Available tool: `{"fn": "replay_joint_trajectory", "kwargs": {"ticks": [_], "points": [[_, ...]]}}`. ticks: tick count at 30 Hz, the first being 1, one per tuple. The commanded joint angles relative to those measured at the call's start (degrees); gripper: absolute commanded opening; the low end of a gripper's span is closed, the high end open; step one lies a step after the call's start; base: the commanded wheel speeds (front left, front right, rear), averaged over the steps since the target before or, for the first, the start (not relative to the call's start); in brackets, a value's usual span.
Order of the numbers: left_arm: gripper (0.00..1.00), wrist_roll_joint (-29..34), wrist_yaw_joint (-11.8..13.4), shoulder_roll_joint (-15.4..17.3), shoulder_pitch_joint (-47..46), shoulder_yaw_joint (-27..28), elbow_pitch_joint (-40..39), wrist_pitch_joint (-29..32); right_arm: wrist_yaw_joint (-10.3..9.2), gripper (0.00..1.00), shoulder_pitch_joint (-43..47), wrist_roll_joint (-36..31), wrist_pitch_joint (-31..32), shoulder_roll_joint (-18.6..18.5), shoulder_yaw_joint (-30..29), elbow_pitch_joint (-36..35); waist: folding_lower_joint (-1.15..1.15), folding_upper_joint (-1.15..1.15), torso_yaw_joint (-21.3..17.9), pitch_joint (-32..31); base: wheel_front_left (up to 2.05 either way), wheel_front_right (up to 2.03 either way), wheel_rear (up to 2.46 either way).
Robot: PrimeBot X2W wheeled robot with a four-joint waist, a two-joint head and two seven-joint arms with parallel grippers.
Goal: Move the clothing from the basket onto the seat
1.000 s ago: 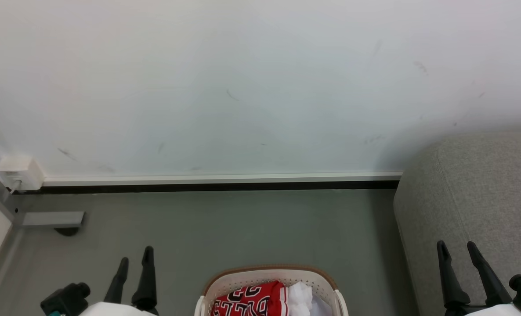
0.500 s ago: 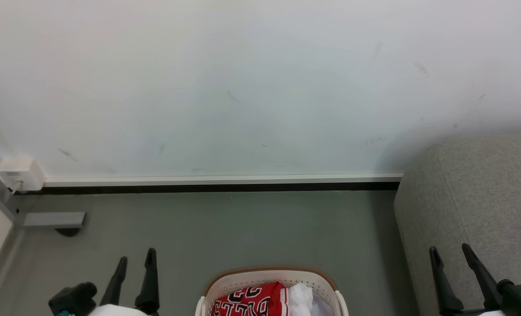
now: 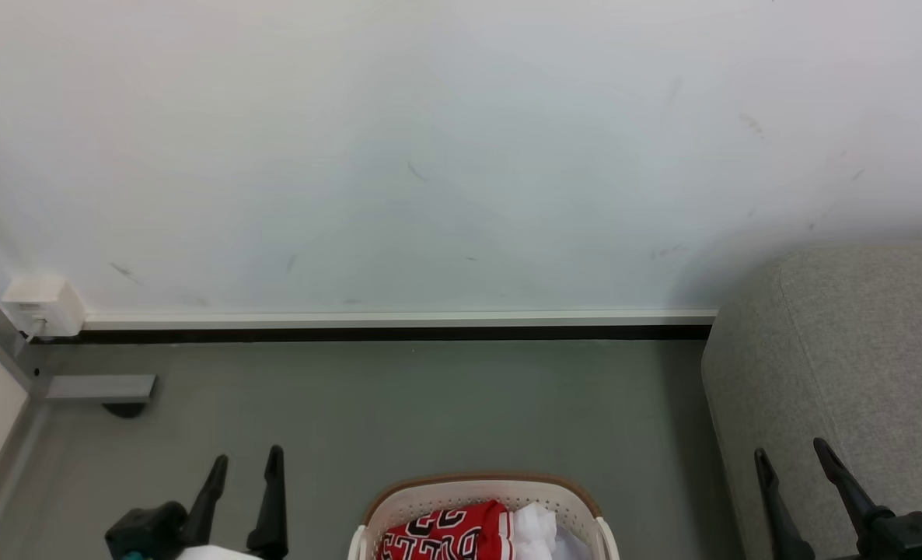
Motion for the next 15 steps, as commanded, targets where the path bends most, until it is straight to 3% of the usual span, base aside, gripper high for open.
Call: {"fn": "replay_joint_trajectory", "kwargs": {"ticks": [1, 15], "points": [[1.00, 2.1, 0.2, 0.5, 0.5, 0.3, -0.1, -0.6, -0.09, 1.00, 0.2, -1.7, -0.6, -0.4, 0.0, -0.1, 0.00, 0.00, 0.0, -0.1, 0.00, 0.00, 0.00], [1.00, 8.5, 0.4, 0.5, 0.8, 0.2, 0.4, -2.2, -0.11, 1.00, 0.8, -6.2, -2.0, 0.4, -1.3, 0.9, 0.00, 0.00, 0.3, -0.2, 0.00, 0.00, 0.00]]}}
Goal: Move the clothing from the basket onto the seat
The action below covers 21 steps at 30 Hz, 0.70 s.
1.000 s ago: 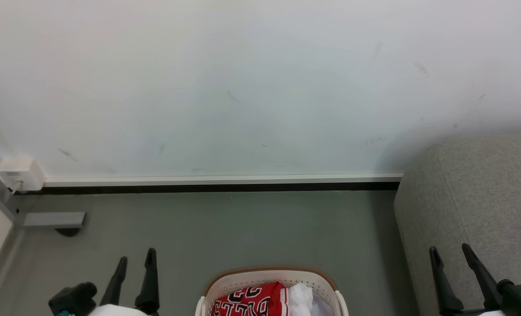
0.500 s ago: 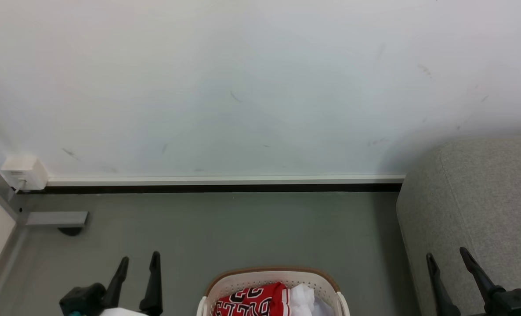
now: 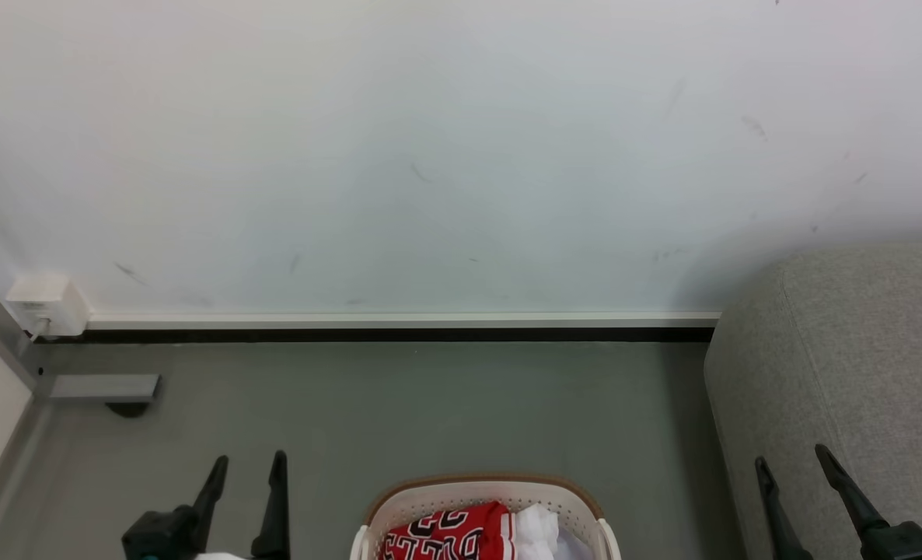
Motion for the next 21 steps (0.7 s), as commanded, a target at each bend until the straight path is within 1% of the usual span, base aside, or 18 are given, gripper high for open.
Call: {"fn": "replay_joint_trajectory", "kwargs": {"ticks": [1, 6, 9, 13, 21], "points": [[1.00, 1.7, 0.1, 0.5, 0.4, 0.2, 0.0, -0.5, -0.11, 1.00, 0.3, -1.2, -0.4, -0.1, -0.3, 0.2, 0.00, 0.00, 0.0, 0.0, 0.00, 0.00, 0.00], [1.00, 3.6, 0.3, 0.5, 0.7, 0.4, 0.2, -1.0, -0.11, 1.00, 0.6, -2.8, -0.9, 0.2, -0.8, 0.6, 0.00, 0.00, 0.1, -0.1, 0.00, 0.00, 0.00], [1.00, 5.1, 0.3, 0.5, 0.9, 0.6, 0.6, -1.3, -0.11, 1.00, 0.7, -2.2, -1.2, 0.7, -1.2, 1.0, 0.00, 0.00, 0.1, -0.1, 0.00, 0.00, 0.00], [1.00, 6.5, 0.2, 0.5, 1.0, 0.8, 1.1, -1.7, -0.12, 1.00, 0.9, -3.3, -1.7, 0.8, -1.4, 1.4, 0.00, 0.00, 0.2, -0.1, 0.00, 0.00, 0.00], [1.00, 4.6, 0.5, 0.5, 1.1, 1.2, 1.5, -1.6, -0.12, 1.00, 0.8, 0.5, -1.6, 1.6, -2.9, 2.4, 0.00, 0.00, 0.3, -0.3, 0.00, 0.00, 0.00]]}}
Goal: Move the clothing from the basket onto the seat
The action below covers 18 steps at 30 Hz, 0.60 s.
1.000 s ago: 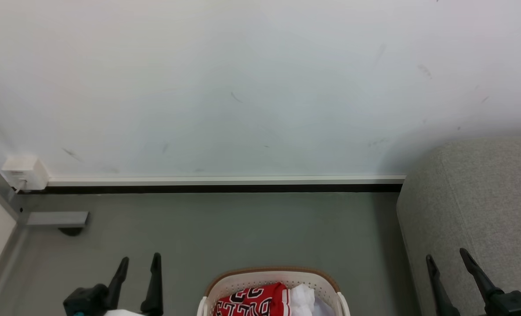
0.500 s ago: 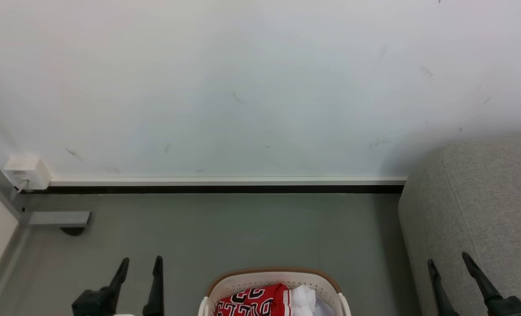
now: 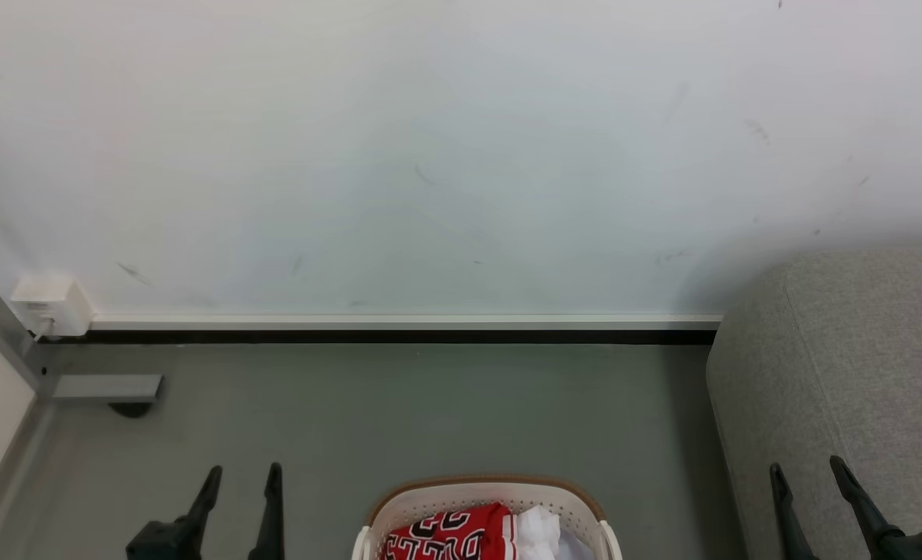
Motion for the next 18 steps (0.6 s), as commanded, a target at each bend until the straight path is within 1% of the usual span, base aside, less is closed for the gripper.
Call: {"fn": "replay_joint_trajectory", "kwargs": {"ticks": [1, 5, 18], "points": [[1.00, -0.5, 0.0, 0.4, 0.4, 0.1, 0.1, -0.1, -0.12, 1.00, 0.4, 0.7, -0.2, 0.1, -0.3, 0.3, 0.00, 0.00, 0.0, 0.0, 0.00, 0.00, 0.00], [1.00, -1.2, 0.1, 0.4, 0.1, 0.2, -0.1, -0.1, -0.12, 1.00, 0.2, 1.9, -0.2, 0.0, -0.3, 0.7, 0.00, 0.00, 0.0, 0.0, 0.00, 0.00, 0.00], [1.00, -1.7, 0.3, 0.4, 0.6, 0.0, -0.3, -0.1, -0.12, 1.00, -0.1, 2.2, -0.2, -0.6, 0.4, 1.3, 0.00, 0.00, -0.4, -0.1, 0.00, 0.00, 0.00]]}}
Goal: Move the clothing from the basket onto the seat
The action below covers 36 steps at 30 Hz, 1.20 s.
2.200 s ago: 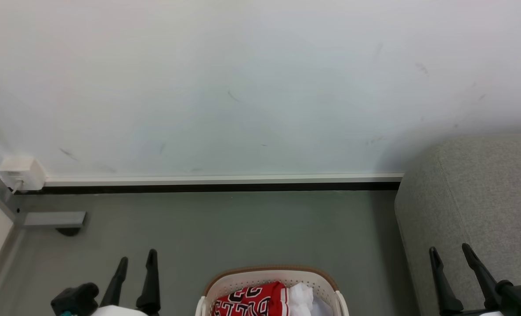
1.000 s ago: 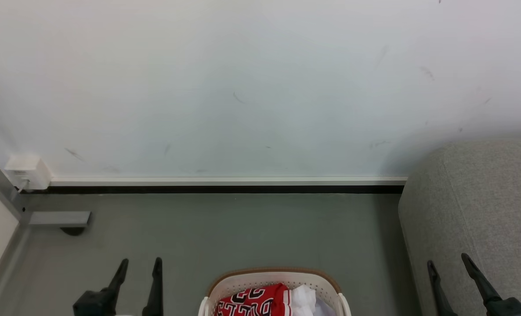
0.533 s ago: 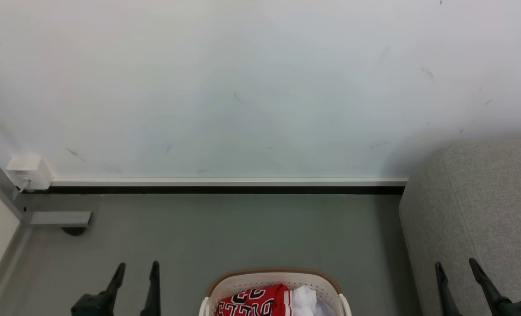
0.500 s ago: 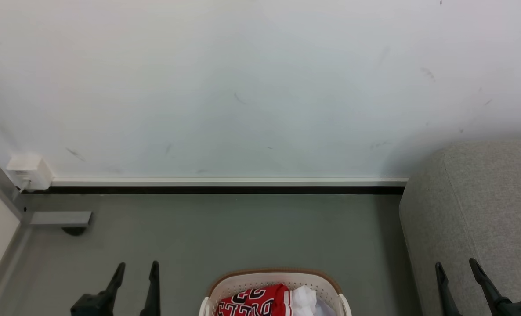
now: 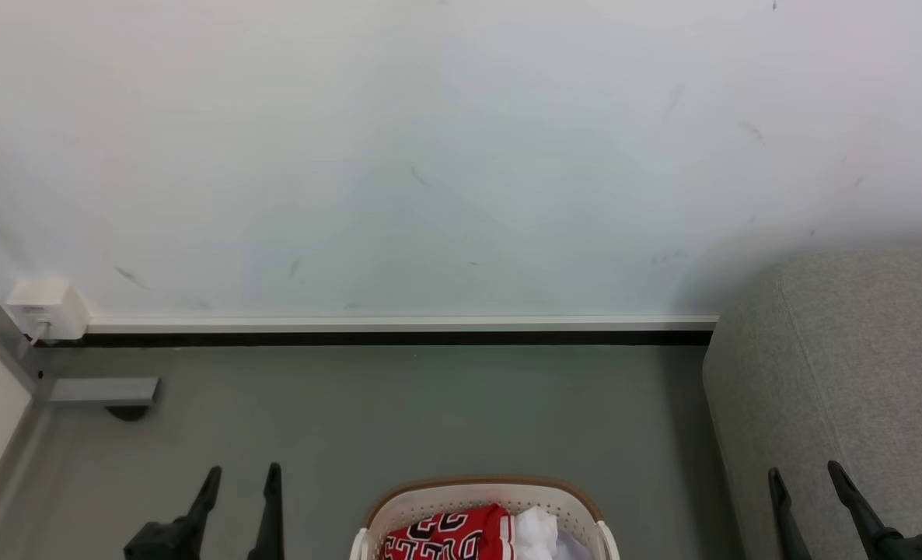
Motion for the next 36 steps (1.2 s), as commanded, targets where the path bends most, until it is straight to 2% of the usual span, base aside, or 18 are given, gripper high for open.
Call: {"fn": "replay_joint_trajectory", "kwargs": {"ticks": [1, 11, 19, 29, 36], "points": [[1.00, -0.9, 0.1, 0.4, 0.5, 0.0, -0.2, -0.1, -0.12, 1.00, -0.1, 0.4, -0.2, -0.4, 0.1, 0.1, 0.00, 0.00, -0.1, 0.1, 0.00, 0.00, 0.00], [1.00, -0.7, 0.4, 0.4, 0.5, 0.0, -0.8, -0.1, -0.12, 1.00, -1.0, 0.4, -0.2, -0.9, 0.8, -0.3, 0.00, 0.00, -2.5, 1.0, 0.00, 0.00, 0.00], [1.00, 0.8, -0.9, 0.4, -1.7, -2.4, 1.2, -0.1, -0.12, 1.00, -3.0, 0.1, -0.2, -0.7, 2.2, -2.4, 0.00, 0.00, -7.3, 4.1, 0.00, 0.00, 0.00], [1.00, 4.3, -3.0, 0.9, -11.2, -9.2, 13.9, 0.0, -0.12, 1.00, -7.9, 0.0, -0.2, 0.4, 3.0, -6.1, 0.00, 0.00, -13.3, 13.5, 0.00, 0.00, 0.00], [1.00, 6.8, -3.5, 1.6, -19.6, -14.2, 25.7, 3.6, -0.13, 1.00, -11.2, 0.1, -0.2, 1.4, 3.6, -7.8, 0.00, 0.00, -17.4, 19.5, 0.00, 0.00, 0.00]]}}
